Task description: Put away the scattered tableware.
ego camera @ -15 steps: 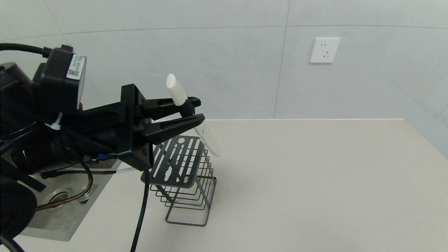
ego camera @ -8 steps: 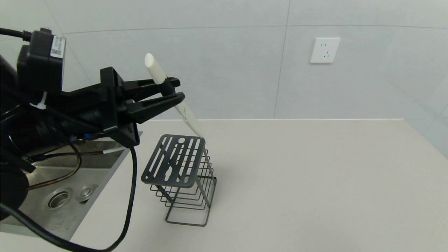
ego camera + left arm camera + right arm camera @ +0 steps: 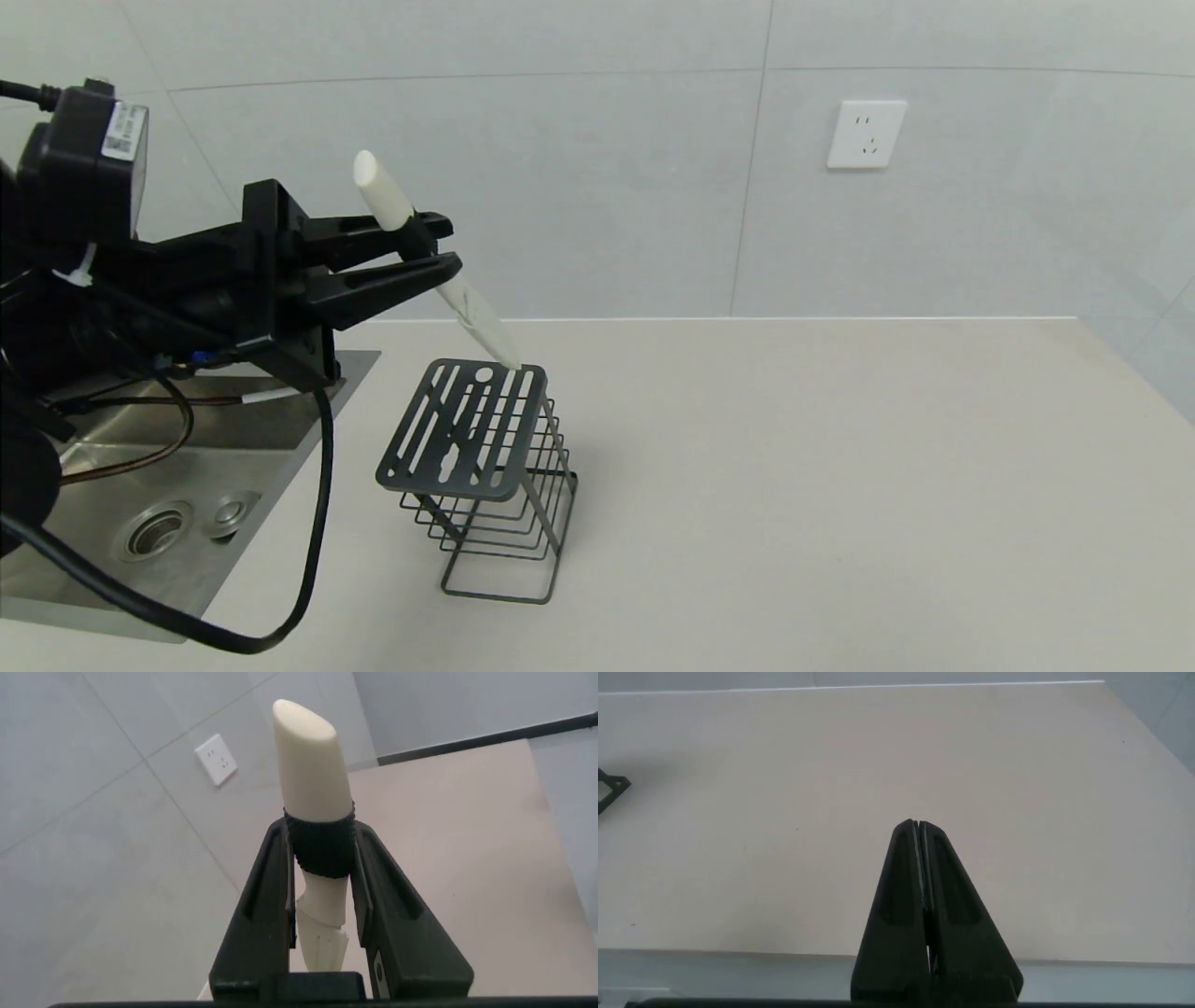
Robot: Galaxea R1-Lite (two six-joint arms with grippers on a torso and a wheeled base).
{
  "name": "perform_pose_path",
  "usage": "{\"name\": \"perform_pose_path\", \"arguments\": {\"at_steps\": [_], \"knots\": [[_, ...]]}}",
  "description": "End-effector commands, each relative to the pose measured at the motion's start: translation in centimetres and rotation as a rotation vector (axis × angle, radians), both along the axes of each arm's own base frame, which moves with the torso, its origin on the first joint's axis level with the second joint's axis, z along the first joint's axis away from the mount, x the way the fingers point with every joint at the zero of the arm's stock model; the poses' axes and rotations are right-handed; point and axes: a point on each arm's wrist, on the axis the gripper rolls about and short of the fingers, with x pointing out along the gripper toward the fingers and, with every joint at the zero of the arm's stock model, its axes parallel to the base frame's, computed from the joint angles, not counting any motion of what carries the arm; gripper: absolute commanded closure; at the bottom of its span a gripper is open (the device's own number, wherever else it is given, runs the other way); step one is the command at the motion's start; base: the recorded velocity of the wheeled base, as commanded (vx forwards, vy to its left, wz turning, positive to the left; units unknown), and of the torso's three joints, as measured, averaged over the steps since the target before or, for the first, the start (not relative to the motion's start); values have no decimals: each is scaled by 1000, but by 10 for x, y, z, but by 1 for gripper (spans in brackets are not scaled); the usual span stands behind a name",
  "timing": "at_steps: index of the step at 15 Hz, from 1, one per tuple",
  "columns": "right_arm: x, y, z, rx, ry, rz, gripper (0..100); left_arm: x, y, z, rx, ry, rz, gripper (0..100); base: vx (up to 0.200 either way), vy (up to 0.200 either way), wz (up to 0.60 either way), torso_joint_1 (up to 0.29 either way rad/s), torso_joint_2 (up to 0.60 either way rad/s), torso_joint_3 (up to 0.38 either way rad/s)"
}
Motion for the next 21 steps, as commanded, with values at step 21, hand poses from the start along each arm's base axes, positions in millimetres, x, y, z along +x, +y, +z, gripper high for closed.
{"name": "perform_pose_path", "arguments": {"at_steps": [21], "knots": [[0, 0, 0, -2, 2, 0, 100, 0, -1, -24, 15, 91, -2, 100, 0, 0, 0, 0, 0, 0]]}}
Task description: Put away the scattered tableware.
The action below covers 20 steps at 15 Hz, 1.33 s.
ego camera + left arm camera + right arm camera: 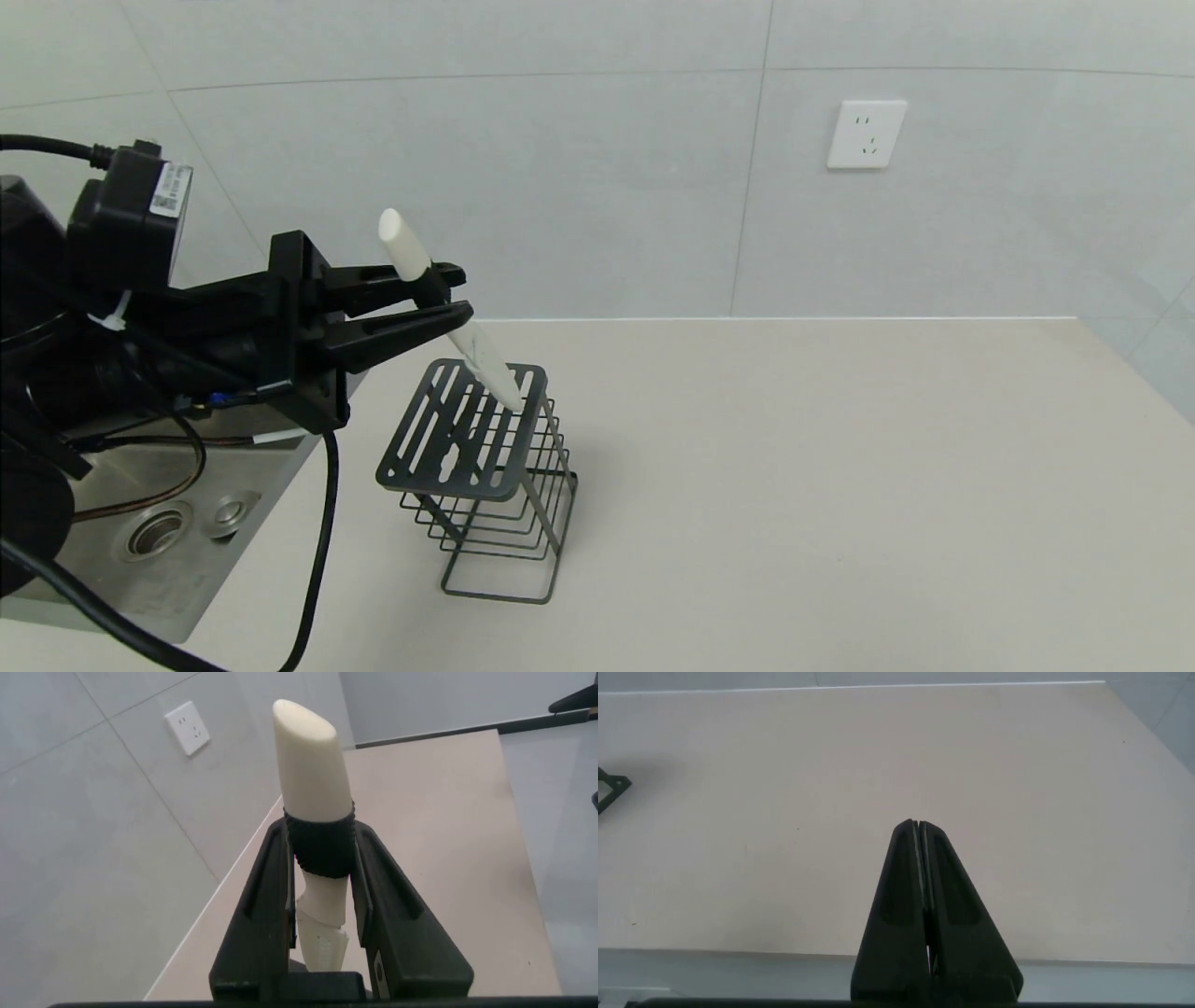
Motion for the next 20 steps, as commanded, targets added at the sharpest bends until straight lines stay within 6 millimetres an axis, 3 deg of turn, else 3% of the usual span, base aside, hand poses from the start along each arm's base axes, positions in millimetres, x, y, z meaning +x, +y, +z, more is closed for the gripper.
{"name": "perform_pose_path", "arguments": {"at_steps": [1, 11, 20], "knots": [[0, 0, 0, 1, 1, 0, 100, 2, -1, -3, 2, 10, -1, 100, 0, 0, 0, 0, 0, 0], [0, 0, 0, 1, 1, 0, 100, 7, 0, -8, 6, 25, 4, 100, 0, 0, 0, 0, 0, 0], [0, 0, 0, 1, 1, 0, 100, 12, -2, -26, 34, 43, 5, 100, 0, 0, 0, 0, 0, 0]]}}
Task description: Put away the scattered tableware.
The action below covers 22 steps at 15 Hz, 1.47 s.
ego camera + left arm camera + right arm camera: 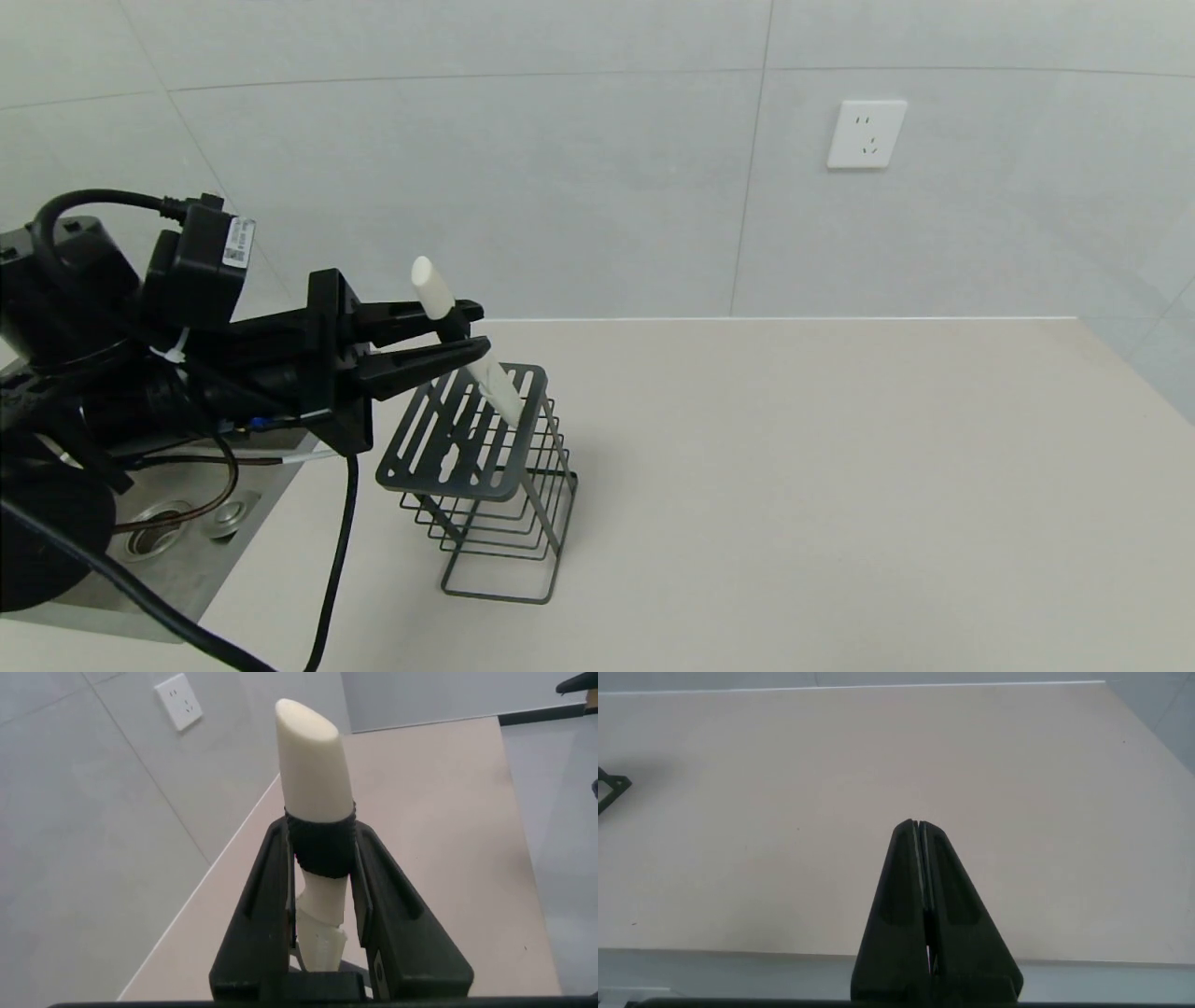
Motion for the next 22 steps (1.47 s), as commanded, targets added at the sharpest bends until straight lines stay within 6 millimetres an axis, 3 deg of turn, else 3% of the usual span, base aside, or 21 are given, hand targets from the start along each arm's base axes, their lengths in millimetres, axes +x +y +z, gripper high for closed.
{"name": "perform_pose_path", "arguments": {"at_steps": [1, 22], "knots": [[0, 0, 0, 0, 1, 0, 100, 1, -1, -2, 1, 7, -3, 100, 0, 0, 0, 0, 0, 0], [0, 0, 0, 0, 1, 0, 100, 14, -8, -38, 44, 79, -15, 100, 0, 0, 0, 0, 0, 0]]}}
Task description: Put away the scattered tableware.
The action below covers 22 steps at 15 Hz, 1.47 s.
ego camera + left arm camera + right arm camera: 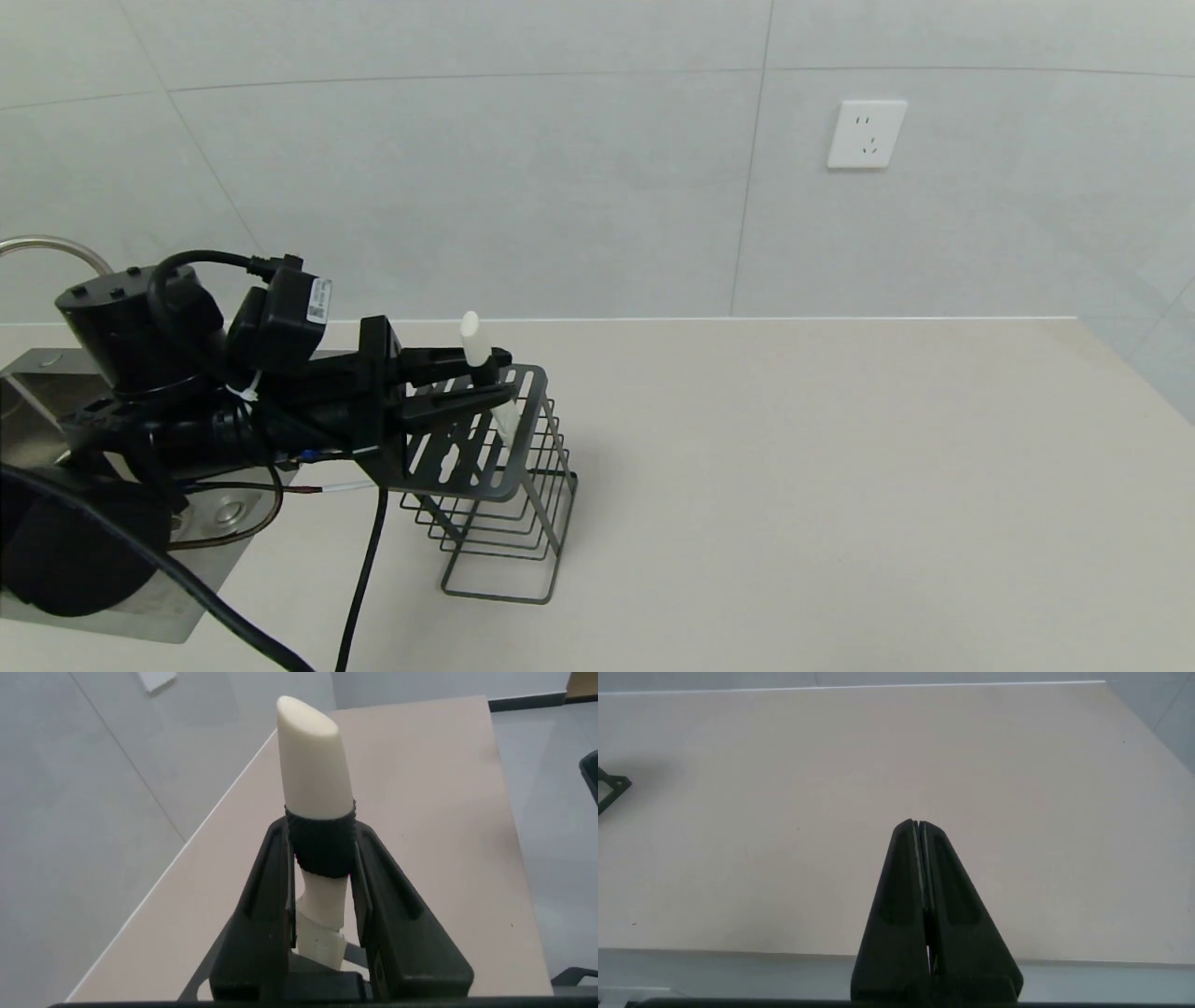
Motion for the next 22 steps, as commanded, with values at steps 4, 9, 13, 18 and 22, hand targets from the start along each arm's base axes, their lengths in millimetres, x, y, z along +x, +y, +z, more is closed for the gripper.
{"name": "perform_pose_path", "arguments": {"at_steps": [4, 9, 13, 18, 22], "knots": [[0, 0, 0, 0, 1, 0, 100, 3, 0, -7, 6, 22, 1, 100, 0, 0, 0, 0, 0, 0], [0, 0, 0, 0, 1, -1, 100, 2, 0, -14, 11, 51, 1, 100, 0, 0, 0, 0, 0, 0], [0, 0, 0, 0, 1, 0, 100, 4, 0, -18, 13, 60, 2, 100, 0, 0, 0, 0, 0, 0], [0, 0, 0, 0, 1, -1, 100, 5, -1, -23, 20, 64, 2, 100, 0, 0, 0, 0, 0, 0], [0, 0, 0, 0, 1, -1, 100, 5, -1, -24, 21, 68, 1, 100, 0, 0, 0, 0, 0, 0]]}}
